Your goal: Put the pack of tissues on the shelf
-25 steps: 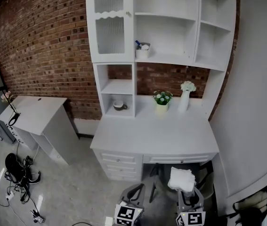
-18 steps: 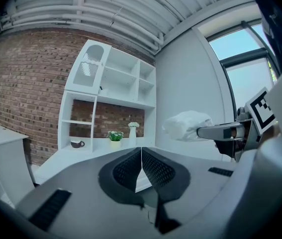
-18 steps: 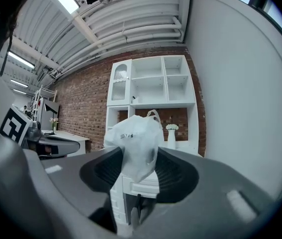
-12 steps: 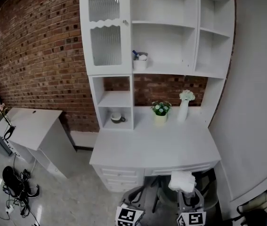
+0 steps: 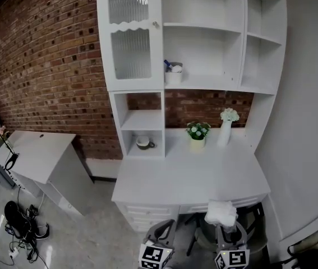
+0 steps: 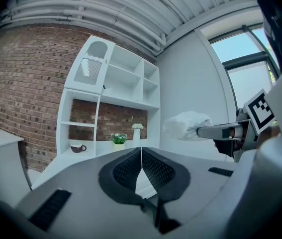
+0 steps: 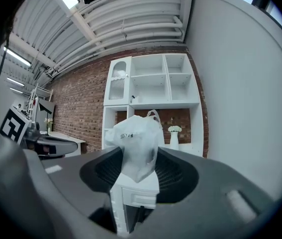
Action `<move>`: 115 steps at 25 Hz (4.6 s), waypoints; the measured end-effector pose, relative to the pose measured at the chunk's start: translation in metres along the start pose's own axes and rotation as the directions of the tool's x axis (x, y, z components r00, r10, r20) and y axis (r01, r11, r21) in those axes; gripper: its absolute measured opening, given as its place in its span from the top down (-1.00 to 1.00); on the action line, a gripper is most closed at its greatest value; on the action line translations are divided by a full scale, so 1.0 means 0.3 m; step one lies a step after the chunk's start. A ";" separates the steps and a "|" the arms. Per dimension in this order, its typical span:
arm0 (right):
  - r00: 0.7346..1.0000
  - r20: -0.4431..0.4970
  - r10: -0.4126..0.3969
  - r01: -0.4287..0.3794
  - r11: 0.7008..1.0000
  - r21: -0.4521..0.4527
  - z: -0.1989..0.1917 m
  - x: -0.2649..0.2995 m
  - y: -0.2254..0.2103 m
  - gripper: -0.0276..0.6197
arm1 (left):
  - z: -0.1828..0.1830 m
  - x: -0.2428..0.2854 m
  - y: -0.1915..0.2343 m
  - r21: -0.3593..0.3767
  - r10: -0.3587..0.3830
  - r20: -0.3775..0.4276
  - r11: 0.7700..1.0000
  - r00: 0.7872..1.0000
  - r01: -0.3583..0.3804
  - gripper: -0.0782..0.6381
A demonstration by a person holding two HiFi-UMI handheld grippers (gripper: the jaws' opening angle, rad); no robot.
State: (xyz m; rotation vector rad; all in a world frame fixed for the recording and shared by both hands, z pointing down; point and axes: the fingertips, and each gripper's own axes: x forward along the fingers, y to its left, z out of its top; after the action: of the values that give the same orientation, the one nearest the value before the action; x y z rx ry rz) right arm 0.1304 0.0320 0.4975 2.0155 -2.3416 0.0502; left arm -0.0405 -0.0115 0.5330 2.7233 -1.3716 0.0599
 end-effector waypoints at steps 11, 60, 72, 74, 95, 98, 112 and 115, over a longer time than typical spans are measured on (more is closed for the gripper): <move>1.000 -0.014 0.001 -0.001 1.000 -0.008 0.008 0.095 0.001 0.33 | -0.008 0.046 0.072 -0.012 0.003 -0.023 1.000 1.000 -0.003 0.75; 0.994 0.102 0.048 -0.040 0.997 -0.071 0.304 0.827 -0.437 0.34 | 0.139 0.659 0.331 -0.041 0.119 -0.024 0.992 0.993 -0.120 0.75; 0.981 0.192 0.025 -0.019 0.999 -0.032 0.460 0.943 -0.483 0.34 | 0.158 0.771 0.346 -0.020 0.075 -0.028 0.997 0.997 -0.075 0.75; 0.981 0.194 0.023 -0.013 0.999 -0.052 0.485 0.967 -0.479 0.34 | 0.145 0.782 0.376 -0.017 0.088 -0.035 0.996 0.995 -0.089 0.75; 0.945 0.327 -0.010 0.052 0.991 -0.120 0.896 1.220 -0.526 0.33 | 0.234 0.935 0.509 0.020 0.000 0.000 1.000 1.000 0.000 0.75; 0.942 0.336 -0.014 0.063 0.989 -0.134 0.927 1.265 -0.533 0.33 | 0.253 0.945 0.532 0.022 -0.003 0.009 1.000 1.000 0.003 0.75; 0.941 0.337 -0.038 0.092 0.985 -0.147 1.043 1.493 -0.598 0.33 | 0.233 1.008 0.605 0.008 -0.037 -0.004 0.999 0.999 0.037 0.75; 0.948 0.316 -0.041 0.097 0.982 -0.164 1.056 1.544 -0.609 0.33 | 0.240 1.009 0.623 0.001 -0.028 -0.006 1.000 1.000 0.028 0.75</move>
State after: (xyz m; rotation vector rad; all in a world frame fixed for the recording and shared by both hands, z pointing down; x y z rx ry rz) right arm 0.2365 -0.4710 0.2077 2.1464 -2.3377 -0.4979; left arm -0.0109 -0.3715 0.4964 2.7404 -1.3313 0.0672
